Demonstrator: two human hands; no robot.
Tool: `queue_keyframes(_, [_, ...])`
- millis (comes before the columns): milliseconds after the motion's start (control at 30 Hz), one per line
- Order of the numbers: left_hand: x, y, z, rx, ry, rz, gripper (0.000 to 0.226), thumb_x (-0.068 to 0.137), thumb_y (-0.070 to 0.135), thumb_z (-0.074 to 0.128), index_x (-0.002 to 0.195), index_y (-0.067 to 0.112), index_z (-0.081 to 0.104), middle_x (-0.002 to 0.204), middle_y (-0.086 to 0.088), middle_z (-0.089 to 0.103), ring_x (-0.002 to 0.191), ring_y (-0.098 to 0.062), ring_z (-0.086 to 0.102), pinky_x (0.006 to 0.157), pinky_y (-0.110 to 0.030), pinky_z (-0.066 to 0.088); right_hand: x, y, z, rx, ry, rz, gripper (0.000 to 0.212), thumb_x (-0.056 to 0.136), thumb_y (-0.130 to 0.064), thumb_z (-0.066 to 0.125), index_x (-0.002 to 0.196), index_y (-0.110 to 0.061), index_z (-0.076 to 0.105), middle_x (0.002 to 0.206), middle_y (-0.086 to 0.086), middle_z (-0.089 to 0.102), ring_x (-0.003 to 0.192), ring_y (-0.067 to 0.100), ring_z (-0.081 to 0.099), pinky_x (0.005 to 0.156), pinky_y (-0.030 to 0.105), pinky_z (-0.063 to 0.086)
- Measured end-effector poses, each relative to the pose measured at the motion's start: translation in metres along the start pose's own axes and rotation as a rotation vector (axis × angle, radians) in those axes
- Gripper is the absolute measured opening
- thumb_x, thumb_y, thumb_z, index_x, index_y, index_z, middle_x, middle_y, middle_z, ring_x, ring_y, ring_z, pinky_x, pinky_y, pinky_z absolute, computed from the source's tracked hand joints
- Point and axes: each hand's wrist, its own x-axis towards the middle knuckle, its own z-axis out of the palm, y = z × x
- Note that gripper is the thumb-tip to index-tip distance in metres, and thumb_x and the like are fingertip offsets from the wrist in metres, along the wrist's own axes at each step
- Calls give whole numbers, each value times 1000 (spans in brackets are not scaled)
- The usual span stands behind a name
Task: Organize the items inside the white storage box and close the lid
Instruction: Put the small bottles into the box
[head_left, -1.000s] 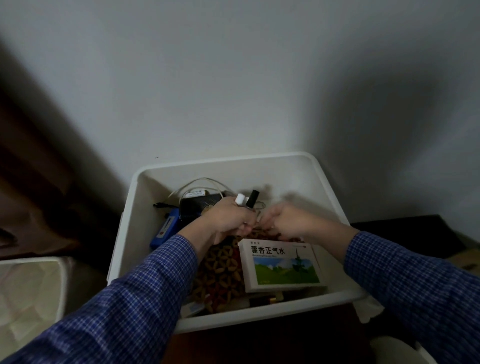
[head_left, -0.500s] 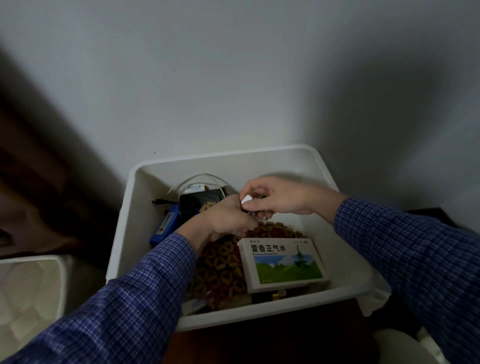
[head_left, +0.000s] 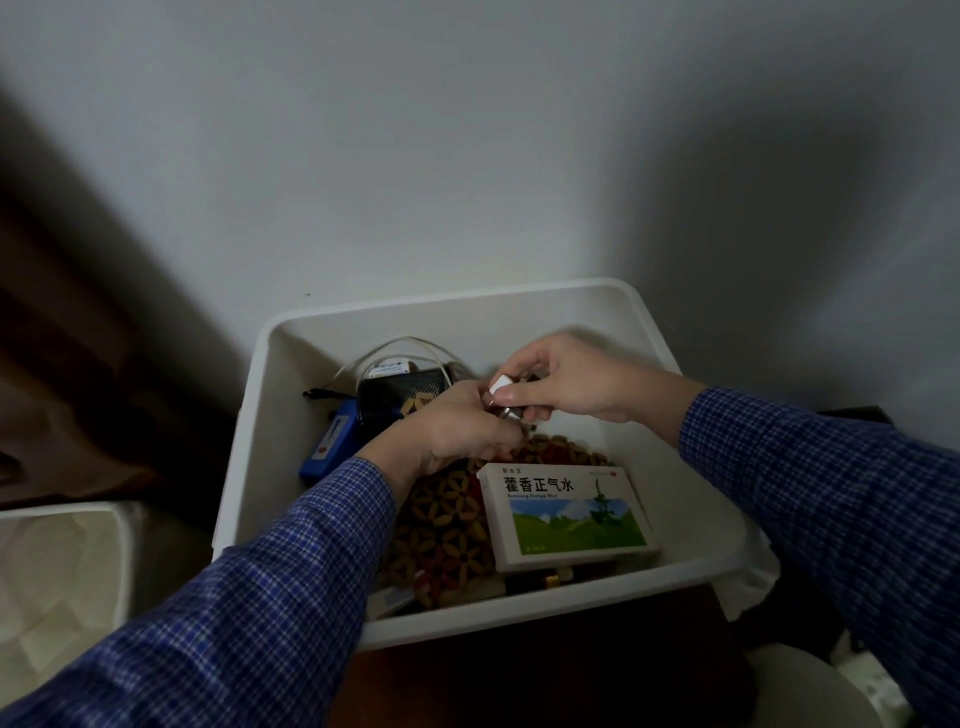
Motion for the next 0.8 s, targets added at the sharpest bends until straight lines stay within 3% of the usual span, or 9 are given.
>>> queue_keyframes(167, [3, -2, 2, 77, 40, -13, 33, 77, -1, 73, 108, 10, 68, 74, 2, 65, 65, -11, 61, 61, -26, 51, -5, -3, -12, -159, 78, -13, 16, 87, -18, 78, 100, -10, 78, 79, 6, 76, 61, 10, 65, 57, 18, 52])
queue_keyframes(267, [7, -4, 6, 253, 70, -23, 46, 77, 7, 72, 123, 10, 63, 102, -4, 70, 86, -15, 65, 78, -30, 55, -4, -2, -26, -353, 180, 1, 9, 85, -19, 80, 89, -11, 80, 64, -1, 72, 51, 5, 63, 54, 22, 53])
queue_keyframes(333, [9, -4, 11, 432, 93, 2, 49, 81, 13, 70, 130, 9, 60, 115, -2, 68, 99, -14, 64, 84, -24, 51, -1, -1, -36, -508, 241, 11, 9, 80, -21, 82, 79, -13, 80, 57, -4, 68, 48, 5, 60, 55, 26, 52])
queue_keyframes(467, [10, -3, 20, 624, 94, 78, 37, 85, 13, 64, 121, 5, 66, 109, -5, 68, 97, -17, 63, 82, -26, 54, 9, 8, -31, -707, 346, 57, 11, 77, -24, 82, 77, -13, 79, 71, 3, 72, 67, 16, 67, 56, 26, 49])
queue_keyframes(600, [9, -4, 18, 609, 73, 54, 30, 86, 12, 62, 115, 3, 68, 112, -11, 70, 100, -23, 67, 88, -36, 58, 19, 23, -14, -675, 419, 114, 11, 86, -16, 75, 78, -9, 75, 75, 6, 74, 71, 21, 72, 67, 38, 62])
queue_keyframes(733, [9, -3, 18, 611, 47, 56, 11, 86, 14, 62, 97, 13, 64, 112, -17, 70, 103, -29, 67, 89, -43, 56, 22, 34, -6, -662, 433, 143, 14, 88, -15, 74, 81, -3, 75, 79, 11, 75, 73, 22, 72, 72, 40, 61])
queue_keyframes(800, [11, -3, 18, 583, 44, 57, 9, 86, 12, 62, 95, 15, 60, 104, -15, 69, 94, -27, 66, 85, -40, 57, 24, 38, -2, -641, 437, 164, 14, 89, -14, 73, 83, -2, 75, 80, 11, 75, 75, 22, 73, 75, 40, 61])
